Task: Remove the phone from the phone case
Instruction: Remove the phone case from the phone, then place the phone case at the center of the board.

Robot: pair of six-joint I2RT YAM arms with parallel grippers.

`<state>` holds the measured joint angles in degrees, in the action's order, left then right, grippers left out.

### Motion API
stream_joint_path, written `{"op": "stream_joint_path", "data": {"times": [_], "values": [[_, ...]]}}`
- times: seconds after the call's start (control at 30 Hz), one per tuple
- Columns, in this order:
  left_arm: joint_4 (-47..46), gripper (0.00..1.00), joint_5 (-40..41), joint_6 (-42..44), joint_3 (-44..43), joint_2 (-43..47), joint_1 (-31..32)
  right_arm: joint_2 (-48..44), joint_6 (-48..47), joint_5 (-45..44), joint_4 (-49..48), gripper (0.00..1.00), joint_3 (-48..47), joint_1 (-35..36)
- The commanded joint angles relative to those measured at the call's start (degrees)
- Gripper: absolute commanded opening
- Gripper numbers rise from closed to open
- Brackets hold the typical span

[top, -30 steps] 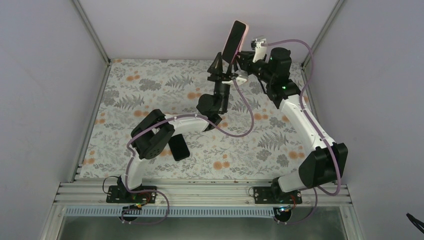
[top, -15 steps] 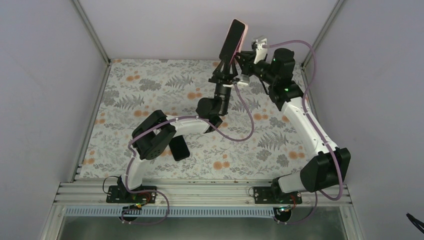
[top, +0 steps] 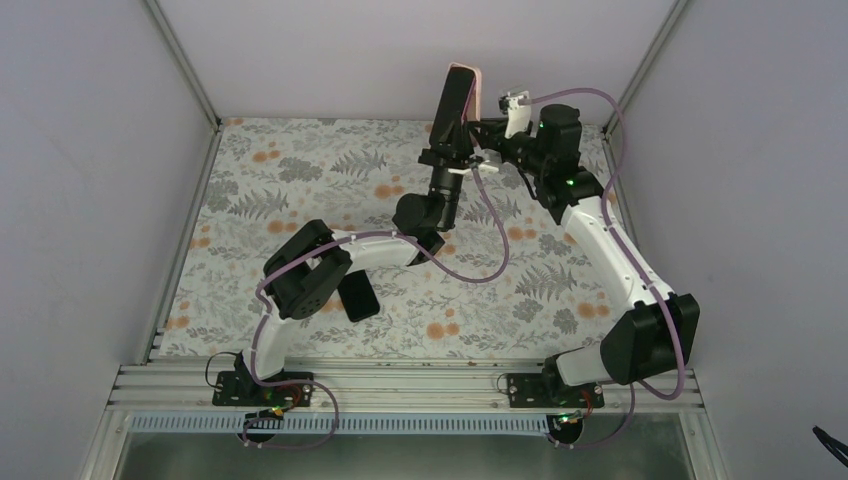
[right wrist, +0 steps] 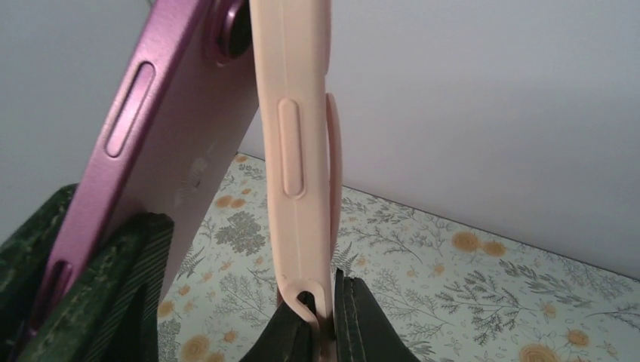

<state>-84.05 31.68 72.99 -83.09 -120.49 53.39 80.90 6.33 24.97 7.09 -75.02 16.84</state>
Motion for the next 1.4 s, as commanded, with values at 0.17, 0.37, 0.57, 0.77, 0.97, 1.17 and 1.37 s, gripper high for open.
{"op": "stream_joint_path", "data": {"times": [0.17, 0.37, 0.57, 0.77, 0.97, 1.17, 1.37], "values": [[-0.61, 0.02, 0.4, -1.03, 3.34, 2.84, -0.83, -2.15, 0.27, 2.49, 0.7, 0.04, 1.89, 0.97], [-0.85, 0.02, 0.44, -0.27, 3.5, 3.23, -0.43, -2.85, 0.37, 0.45, 0.06, 0.03, 2.52, 0.76], [-1.14, 0.02, 1.34, 1.0, 6.39, 4.98, 0.84, -1.68, -0.66, -11.28, 1.11, 0.03, 2.12, 0.32], [-3.52, 0.02, 2.11, 6.05, 12.59, 8.94, 2.73, 5.5, -1.92, -17.81, 6.88, 0.03, -2.18, -2.92], [-7.25, 0.02, 3.15, 14.97, 27.7, 15.52, 0.87, 9.67, -5.41, -14.57, 13.9, 0.03, -3.37, -8.38], [-6.25, 0.02, 4.44, 19.89, 47.04, 25.06, -8.69, 13.92, -13.43, -9.43, 28.29, 0.03, -5.46, -13.43], [-7.34, 0.02, 5.36, 20.9, 62.59, 31.71, -17.19, 17.29, -17.55, -7.48, 34.78, 0.03, 0.8, -16.5]]}}
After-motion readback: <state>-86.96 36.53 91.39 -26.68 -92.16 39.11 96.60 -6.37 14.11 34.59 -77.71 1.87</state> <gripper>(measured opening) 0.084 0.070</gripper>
